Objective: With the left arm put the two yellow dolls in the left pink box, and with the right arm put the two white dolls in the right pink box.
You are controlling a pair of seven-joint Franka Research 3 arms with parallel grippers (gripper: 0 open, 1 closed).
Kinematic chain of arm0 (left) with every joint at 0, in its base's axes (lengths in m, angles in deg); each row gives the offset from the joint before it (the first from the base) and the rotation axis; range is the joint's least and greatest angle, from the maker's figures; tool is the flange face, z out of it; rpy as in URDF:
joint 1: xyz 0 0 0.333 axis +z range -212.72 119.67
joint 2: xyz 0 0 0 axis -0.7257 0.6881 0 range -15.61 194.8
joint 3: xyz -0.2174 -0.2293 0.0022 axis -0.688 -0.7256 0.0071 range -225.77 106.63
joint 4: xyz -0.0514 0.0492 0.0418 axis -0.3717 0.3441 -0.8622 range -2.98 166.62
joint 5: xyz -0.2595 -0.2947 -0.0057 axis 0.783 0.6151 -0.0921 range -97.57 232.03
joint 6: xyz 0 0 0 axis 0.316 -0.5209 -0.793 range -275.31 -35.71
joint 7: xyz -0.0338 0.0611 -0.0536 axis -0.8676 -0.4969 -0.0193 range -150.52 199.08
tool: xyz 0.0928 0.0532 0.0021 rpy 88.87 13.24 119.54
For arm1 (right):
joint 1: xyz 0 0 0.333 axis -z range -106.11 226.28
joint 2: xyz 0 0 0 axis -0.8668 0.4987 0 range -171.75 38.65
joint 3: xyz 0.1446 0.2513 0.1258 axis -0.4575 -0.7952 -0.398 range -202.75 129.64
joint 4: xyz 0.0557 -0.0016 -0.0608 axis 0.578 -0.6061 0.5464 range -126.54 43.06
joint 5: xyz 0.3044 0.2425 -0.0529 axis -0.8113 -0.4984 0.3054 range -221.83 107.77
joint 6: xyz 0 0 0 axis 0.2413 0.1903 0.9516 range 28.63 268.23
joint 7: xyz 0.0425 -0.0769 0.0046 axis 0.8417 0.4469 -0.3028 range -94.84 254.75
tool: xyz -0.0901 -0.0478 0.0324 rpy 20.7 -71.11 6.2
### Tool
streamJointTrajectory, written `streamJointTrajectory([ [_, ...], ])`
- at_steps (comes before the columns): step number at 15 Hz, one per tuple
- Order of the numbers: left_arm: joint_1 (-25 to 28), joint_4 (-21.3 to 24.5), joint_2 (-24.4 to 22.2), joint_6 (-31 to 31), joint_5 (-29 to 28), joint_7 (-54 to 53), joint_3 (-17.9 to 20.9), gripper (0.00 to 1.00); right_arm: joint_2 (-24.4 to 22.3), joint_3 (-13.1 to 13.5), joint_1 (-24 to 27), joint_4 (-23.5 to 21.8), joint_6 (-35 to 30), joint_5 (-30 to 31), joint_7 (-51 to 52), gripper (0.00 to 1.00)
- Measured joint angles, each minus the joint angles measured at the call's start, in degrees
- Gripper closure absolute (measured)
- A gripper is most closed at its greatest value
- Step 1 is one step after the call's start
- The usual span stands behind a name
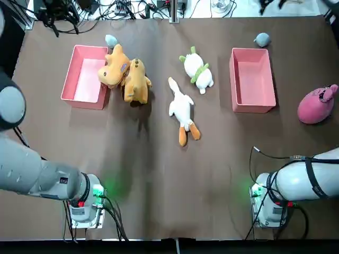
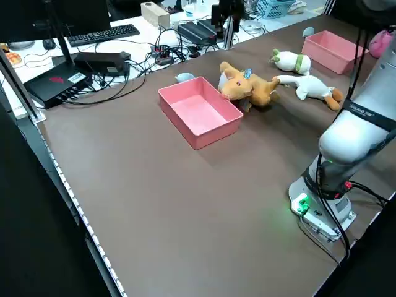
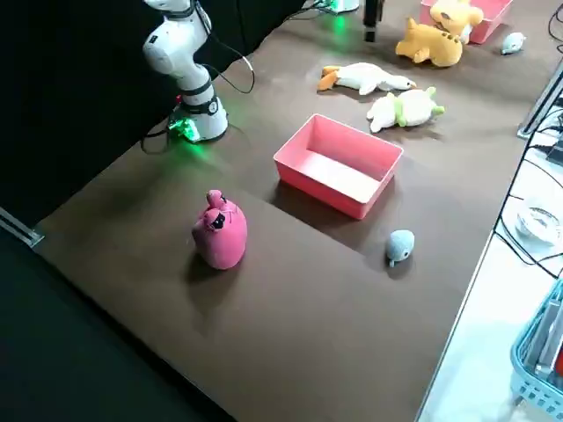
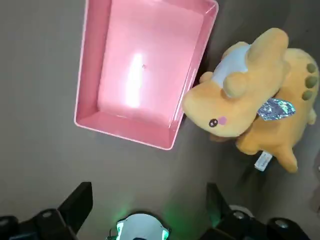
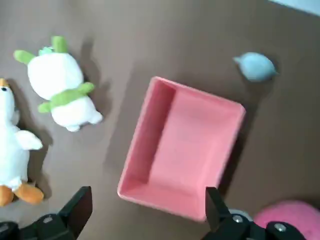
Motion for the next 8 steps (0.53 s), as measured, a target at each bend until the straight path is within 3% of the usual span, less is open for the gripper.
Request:
streamJointTrajectory([
  [5, -0.3, -0.5, 8.6, -3.6, 0.0, -0.3, -1.4, 0.0, 4.8, -0.3, -12.1, -11.1, 16.7, -0.1, -0.3, 0.0],
  [8, -1.1, -0.7, 11.1, -4.9, 0.0, -0.3, -1.6, 0.0, 8.7, -0.3, -17.3, -13.3, 22.1, -0.1, -0.2, 0.0],
])
